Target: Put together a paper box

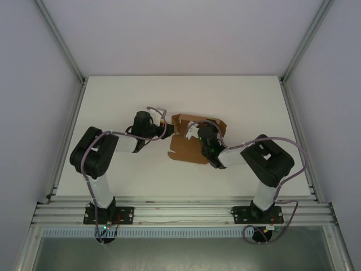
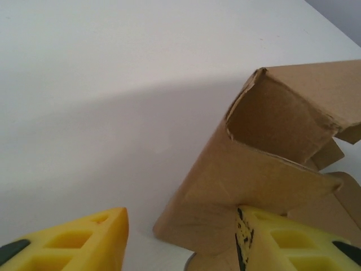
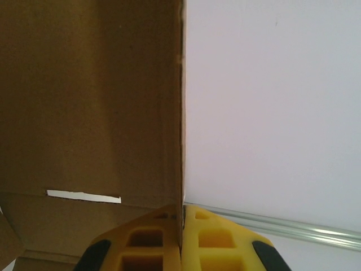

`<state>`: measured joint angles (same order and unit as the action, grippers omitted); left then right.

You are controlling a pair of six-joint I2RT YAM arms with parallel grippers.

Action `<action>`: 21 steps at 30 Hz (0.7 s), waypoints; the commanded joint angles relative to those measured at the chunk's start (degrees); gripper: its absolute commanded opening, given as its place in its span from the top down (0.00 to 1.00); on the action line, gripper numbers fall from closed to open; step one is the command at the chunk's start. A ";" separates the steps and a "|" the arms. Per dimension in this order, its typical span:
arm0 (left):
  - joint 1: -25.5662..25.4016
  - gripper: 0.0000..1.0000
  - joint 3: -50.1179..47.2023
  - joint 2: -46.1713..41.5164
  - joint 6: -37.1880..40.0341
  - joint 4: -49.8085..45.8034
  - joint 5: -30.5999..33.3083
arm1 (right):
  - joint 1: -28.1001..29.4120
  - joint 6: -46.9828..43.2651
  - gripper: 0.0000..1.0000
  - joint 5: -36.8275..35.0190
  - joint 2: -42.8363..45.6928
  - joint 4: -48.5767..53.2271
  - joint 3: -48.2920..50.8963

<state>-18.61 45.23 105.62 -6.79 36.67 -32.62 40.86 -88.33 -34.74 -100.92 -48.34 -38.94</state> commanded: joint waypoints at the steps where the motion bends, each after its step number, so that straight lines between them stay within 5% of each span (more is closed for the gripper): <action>1: -1.41 0.51 2.58 1.92 2.51 1.11 -2.68 | 0.53 2.21 1.00 0.84 1.61 2.61 -1.54; 8: -4.42 0.59 7.16 5.13 4.76 -2.75 -1.83 | 1.03 3.33 1.00 1.16 0.93 5.18 -2.96; 15: -6.16 0.63 8.55 6.34 2.31 -3.84 10.13 | 1.44 6.42 1.00 0.82 1.03 8.91 -3.33; 17: -6.93 0.57 8.61 6.65 1.58 -4.38 13.67 | 1.44 7.85 1.00 0.64 0.98 10.97 -3.67; 21: -7.54 0.56 4.87 6.03 1.88 0.51 8.92 | 1.44 9.50 1.00 -0.22 0.31 12.10 -3.86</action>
<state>-25.89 52.07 111.07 -4.60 33.65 -23.68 41.60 -81.87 -34.83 -100.66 -39.94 -42.00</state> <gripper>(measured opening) 0.433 0.049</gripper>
